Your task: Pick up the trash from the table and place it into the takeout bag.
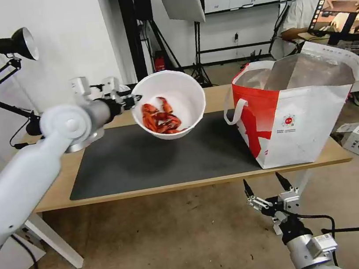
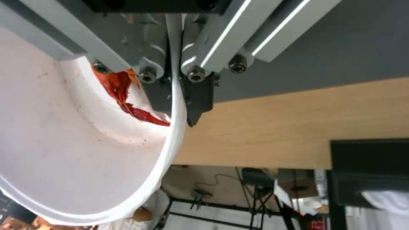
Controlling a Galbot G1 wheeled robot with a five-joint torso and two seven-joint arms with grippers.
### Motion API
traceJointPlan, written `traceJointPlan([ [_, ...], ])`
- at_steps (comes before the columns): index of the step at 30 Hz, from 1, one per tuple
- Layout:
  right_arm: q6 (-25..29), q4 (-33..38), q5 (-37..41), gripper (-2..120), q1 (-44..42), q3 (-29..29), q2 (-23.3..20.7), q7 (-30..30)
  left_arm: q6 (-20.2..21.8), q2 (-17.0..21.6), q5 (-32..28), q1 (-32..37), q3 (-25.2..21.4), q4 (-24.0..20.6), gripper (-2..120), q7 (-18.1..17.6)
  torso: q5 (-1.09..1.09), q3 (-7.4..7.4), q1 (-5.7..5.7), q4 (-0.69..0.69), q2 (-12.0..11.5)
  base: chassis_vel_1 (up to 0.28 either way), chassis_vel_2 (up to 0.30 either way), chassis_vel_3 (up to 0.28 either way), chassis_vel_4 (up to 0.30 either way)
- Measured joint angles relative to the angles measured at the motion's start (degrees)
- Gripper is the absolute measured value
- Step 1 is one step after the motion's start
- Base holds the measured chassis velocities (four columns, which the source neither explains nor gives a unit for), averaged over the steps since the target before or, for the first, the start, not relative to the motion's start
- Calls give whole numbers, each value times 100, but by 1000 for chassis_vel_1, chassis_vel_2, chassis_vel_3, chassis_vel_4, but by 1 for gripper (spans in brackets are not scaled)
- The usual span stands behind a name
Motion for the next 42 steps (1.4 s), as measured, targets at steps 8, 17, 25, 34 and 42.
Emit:
traceJointPlan([
  [8,0,0,0,100,0,0,0,0,-4,-393,-115,-685,205,462,0,-15,-1,0,0,2,0,0,0,0,0],
  [17,0,0,0,100,0,0,0,0,-37,-1163,-329,-1685,585,1034,0,-149,1,-1,0,2,0,0,0,0,0],
  [25,0,0,0,100,0,0,0,0,-103,-2075,-374,-2085,847,1581,0,-366,0,0,0,1,0,0,0,0,0],
  [34,0,0,0,100,0,0,0,0,-519,-3396,-224,-2161,1010,2490,0,-698,1,0,1,0,0,0,0,0,0],
  [42,0,0,0,100,0,0,0,0,-1355,-3913,648,-1952,1272,2808,0,-590,0,0,0,0,0,0,0,0,0],
])
